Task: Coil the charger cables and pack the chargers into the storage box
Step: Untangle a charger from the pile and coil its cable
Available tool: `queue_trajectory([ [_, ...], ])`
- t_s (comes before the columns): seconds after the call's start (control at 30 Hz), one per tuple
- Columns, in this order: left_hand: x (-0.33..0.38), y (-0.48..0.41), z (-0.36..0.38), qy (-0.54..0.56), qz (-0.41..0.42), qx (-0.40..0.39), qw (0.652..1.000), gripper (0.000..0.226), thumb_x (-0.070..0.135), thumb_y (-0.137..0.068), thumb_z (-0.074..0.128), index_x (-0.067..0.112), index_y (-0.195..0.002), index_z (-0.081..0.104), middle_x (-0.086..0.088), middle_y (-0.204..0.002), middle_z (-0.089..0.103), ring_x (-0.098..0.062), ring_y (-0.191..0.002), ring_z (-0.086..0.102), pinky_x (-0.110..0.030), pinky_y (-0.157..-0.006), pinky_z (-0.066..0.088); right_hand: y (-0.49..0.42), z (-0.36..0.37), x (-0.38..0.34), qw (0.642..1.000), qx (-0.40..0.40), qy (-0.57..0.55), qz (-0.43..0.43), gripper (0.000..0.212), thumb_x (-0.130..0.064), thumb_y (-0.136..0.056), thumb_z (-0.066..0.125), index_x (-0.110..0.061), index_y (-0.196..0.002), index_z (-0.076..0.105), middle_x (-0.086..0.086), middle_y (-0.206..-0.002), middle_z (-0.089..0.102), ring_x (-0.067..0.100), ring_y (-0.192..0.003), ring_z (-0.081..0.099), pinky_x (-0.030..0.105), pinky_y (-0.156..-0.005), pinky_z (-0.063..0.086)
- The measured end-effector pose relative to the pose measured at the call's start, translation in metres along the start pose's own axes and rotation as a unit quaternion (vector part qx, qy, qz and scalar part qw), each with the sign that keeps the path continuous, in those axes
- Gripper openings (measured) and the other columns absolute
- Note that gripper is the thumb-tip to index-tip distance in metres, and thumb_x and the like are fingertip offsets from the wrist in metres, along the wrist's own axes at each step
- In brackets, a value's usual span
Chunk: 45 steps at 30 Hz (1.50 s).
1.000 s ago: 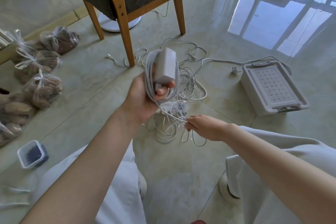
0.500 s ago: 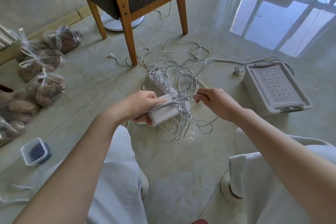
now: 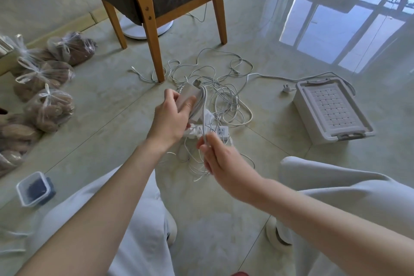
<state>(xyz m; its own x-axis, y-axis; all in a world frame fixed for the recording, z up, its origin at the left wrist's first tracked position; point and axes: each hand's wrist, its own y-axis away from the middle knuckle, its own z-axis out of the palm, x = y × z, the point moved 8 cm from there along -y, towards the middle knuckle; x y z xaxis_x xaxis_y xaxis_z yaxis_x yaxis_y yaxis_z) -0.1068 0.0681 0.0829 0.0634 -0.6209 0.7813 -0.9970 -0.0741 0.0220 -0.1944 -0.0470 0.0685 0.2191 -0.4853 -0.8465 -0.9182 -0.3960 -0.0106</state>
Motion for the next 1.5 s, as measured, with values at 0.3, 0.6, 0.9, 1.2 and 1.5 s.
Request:
queue_trajectory([
  [0.3,0.004,0.022,0.044,0.494,-0.209,-0.154,0.830,0.052,0.033,-0.103,0.024,-0.002,-0.094,0.061,-0.013,-0.061,0.066,-0.016,-0.049,0.062,-0.021,-0.046,0.052,-0.001,0.015,0.014,0.990,-0.052,0.131,-0.025,0.015,-0.020,-0.100,0.035,-0.013,-0.101,0.048,-0.009,-0.068,0.041,0.023,-0.064,0.038,0.034,-0.059,0.033],
  [0.6,0.011,0.016,0.027,0.529,-0.174,-0.199,0.806,0.039,0.021,-0.096,0.020,0.003,-0.078,0.051,-0.023,-0.050,0.056,-0.010,-0.023,0.027,-0.011,-0.025,0.017,-0.018,-0.002,0.057,0.987,-0.082,0.135,0.028,0.020,-0.014,-0.099,0.036,-0.014,-0.091,0.055,-0.008,-0.069,0.045,0.020,-0.065,0.042,0.033,-0.062,0.036],
  [0.9,-0.003,0.025,0.036,0.415,-0.213,-0.242,0.851,0.041,0.022,-0.098,0.022,0.003,-0.078,0.051,-0.019,-0.047,0.052,-0.006,-0.020,0.022,-0.006,-0.027,0.013,-0.038,-0.040,0.088,0.990,0.035,0.064,0.124,0.018,-0.017,-0.095,0.047,-0.013,-0.079,0.053,-0.005,-0.061,0.055,0.002,-0.050,0.047,0.021,-0.056,0.036],
  [1.2,-0.003,0.032,0.045,0.252,-0.199,-0.298,0.899,0.043,0.031,-0.100,0.025,0.007,-0.078,0.054,-0.017,-0.045,0.051,-0.008,-0.021,0.021,-0.008,-0.031,0.011,-0.043,-0.027,0.061,0.901,-0.027,-0.402,0.162,0.054,-0.053,-0.082,0.040,-0.008,-0.104,0.058,-0.013,-0.059,0.038,0.004,-0.055,0.027,0.017,-0.054,0.025],
  [1.5,-0.007,0.041,0.054,0.300,-0.234,-0.375,0.845,0.048,0.031,-0.100,0.020,-0.001,-0.083,0.052,-0.019,-0.053,0.053,-0.007,-0.021,0.025,-0.007,-0.027,0.014,-0.035,-0.029,0.044,0.961,-0.088,-0.223,0.136,0.050,-0.060,-0.080,0.050,-0.010,-0.085,0.050,-0.013,-0.059,0.032,0.002,-0.050,0.027,0.017,-0.050,0.022],
])
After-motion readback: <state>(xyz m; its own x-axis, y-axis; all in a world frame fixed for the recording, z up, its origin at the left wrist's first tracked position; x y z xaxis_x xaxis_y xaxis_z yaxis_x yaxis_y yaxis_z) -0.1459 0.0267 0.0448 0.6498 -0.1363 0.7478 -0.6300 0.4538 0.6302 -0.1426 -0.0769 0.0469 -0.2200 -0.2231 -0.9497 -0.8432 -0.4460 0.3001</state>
